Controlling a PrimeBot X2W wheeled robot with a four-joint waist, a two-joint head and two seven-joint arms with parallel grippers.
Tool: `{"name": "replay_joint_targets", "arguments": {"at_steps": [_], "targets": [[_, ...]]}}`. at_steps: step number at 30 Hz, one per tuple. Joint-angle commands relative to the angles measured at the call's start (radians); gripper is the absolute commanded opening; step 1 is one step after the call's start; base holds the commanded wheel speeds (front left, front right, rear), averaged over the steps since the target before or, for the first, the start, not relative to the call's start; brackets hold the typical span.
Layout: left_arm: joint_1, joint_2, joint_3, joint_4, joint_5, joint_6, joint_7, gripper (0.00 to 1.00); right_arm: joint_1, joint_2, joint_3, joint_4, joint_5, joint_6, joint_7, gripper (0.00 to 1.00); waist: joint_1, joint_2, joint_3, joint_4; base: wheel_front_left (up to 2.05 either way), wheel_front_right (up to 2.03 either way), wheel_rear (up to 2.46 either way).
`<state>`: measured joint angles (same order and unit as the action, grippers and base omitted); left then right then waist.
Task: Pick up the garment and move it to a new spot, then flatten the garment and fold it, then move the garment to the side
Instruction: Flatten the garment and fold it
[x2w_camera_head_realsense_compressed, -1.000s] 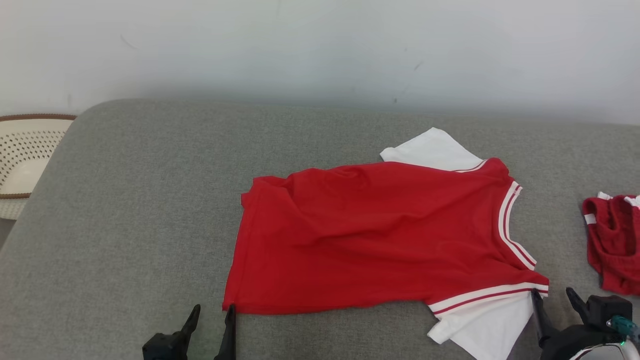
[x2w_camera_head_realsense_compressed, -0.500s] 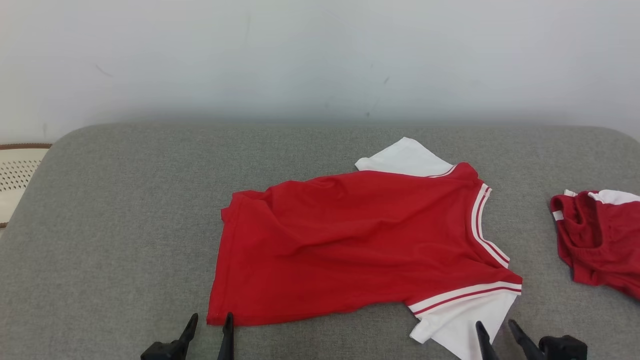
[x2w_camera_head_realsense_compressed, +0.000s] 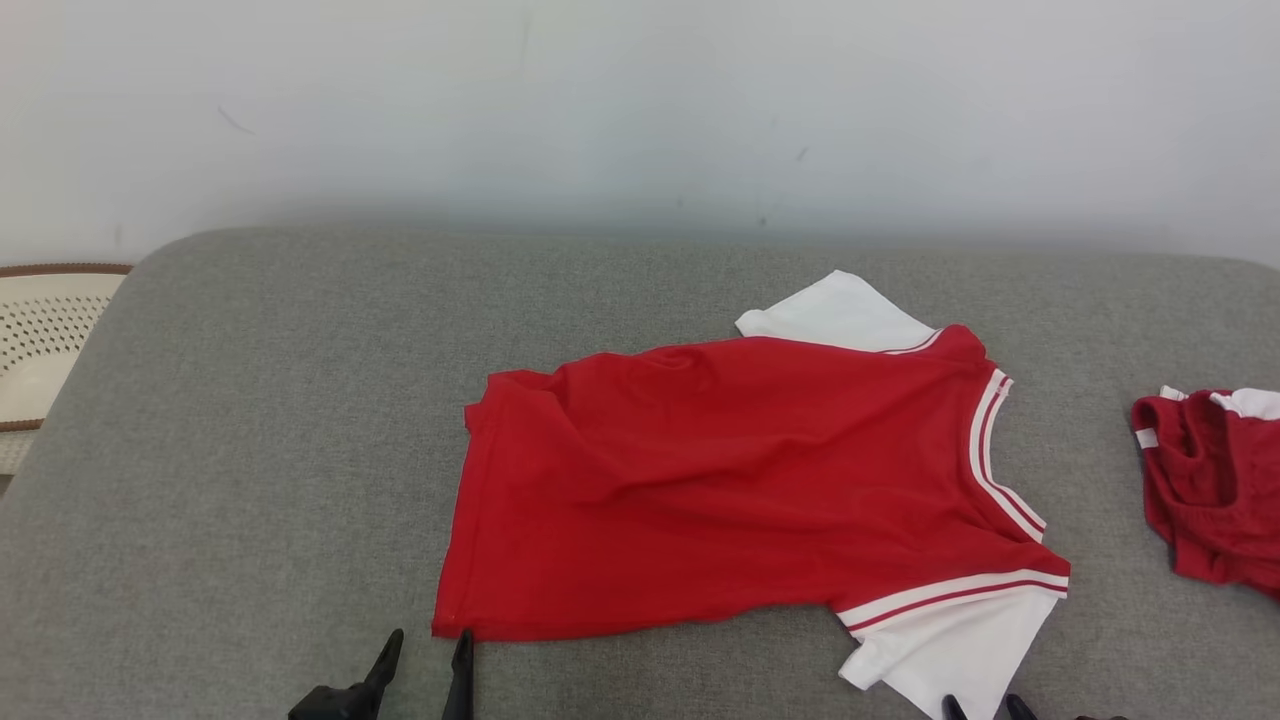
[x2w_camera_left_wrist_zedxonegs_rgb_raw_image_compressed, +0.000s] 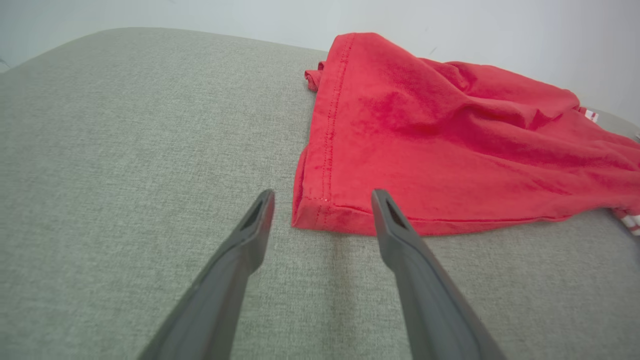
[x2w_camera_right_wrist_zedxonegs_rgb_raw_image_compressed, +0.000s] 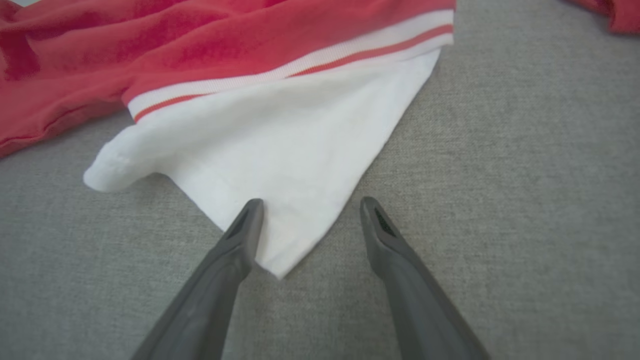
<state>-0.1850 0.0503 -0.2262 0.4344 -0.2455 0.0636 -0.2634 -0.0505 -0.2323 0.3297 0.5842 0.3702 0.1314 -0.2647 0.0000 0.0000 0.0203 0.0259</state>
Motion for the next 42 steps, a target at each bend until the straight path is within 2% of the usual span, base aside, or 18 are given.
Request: {"name": "replay_joint_targets", "arguments": {"at_steps": [1,4,5,6,9,12,21,27,28,29,37,42], "targets": [[0.015,0.001,0.004,0.003,0.004,0.001,-0.001,1.00,0.010,0.009,-0.012,0.025,-0.009,-0.002,0.002,1.00,0.0000,0.0000,0.002,0.003,0.00,0.00,0.00],[0.015,0.001,0.001,0.002,0.000,0.004,-0.001,1.00,-0.002,0.036,-0.006,0.068,-0.014,-0.002,0.007,1.00,0.0000,0.0000,0.005,0.005,0.00,0.00,0.00],[0.015,0.001,0.000,0.002,-0.001,0.006,-0.001,1.00,-0.003,0.041,0.007,0.084,-0.019,-0.001,0.008,0.81,0.0000,0.0000,0.005,0.005,0.00,0.00,0.00],[0.013,0.001,0.000,0.003,-0.003,0.006,-0.001,1.00,-0.009,0.047,0.022,0.101,-0.018,-0.001,0.009,0.00,0.0000,0.0000,0.006,0.005,0.00,0.00,0.00],[0.003,0.001,0.000,0.002,-0.004,0.006,-0.001,1.00,-0.022,0.045,0.041,0.127,-0.003,-0.001,0.011,0.00,0.0000,0.0000,0.010,0.004,0.00,0.00,0.00],[-0.001,0.001,0.006,-0.002,-0.003,0.008,-0.001,1.00,-0.026,0.017,0.016,0.130,0.007,-0.002,0.010,0.00,0.0000,0.0000,0.011,-0.003,0.00,0.00,0.00],[0.028,0.001,0.017,0.007,-0.011,0.010,-0.001,1.00,0.031,-0.052,-0.083,0.074,-0.019,-0.004,0.004,0.00,0.0000,0.0000,-0.008,-0.038,0.00,0.00,0.00],[0.023,0.001,0.022,0.018,-0.015,0.009,-0.001,1.00,0.054,-0.064,-0.084,0.044,-0.001,-0.002,0.002,0.00,0.0000,0.0000,-0.013,-0.063,0.00,0.00,0.00],[0.024,0.001,0.023,0.021,-0.014,0.008,-0.001,1.00,0.054,-0.063,-0.082,0.037,0.004,-0.002,0.001,0.34,0.0000,0.0000,-0.014,-0.066,0.00,0.00,0.00],[0.025,0.001,0.023,0.023,-0.014,0.007,-0.001,1.00,0.052,-0.061,-0.080,0.026,0.011,-0.002,0.001,1.00,0.0000,0.0000,-0.015,-0.070,0.00,0.00,0.00],[0.043,0.001,0.046,0.014,0.016,0.021,-0.001,1.00,0.064,-0.052,-0.117,-0.115,-0.022,-0.002,0.001,1.00,0.0000,0.0000,-0.025,-0.087,0.00,0.00,0.00],[0.066,0.001,0.076,-0.010,0.043,0.025,-0.001,1.00,0.061,-0.024,-0.155,-0.220,-0.078,-0.002,0.001,1.00,0.0000,0.0000,-0.037,-0.095,0.00,0.00,0.00]]}}
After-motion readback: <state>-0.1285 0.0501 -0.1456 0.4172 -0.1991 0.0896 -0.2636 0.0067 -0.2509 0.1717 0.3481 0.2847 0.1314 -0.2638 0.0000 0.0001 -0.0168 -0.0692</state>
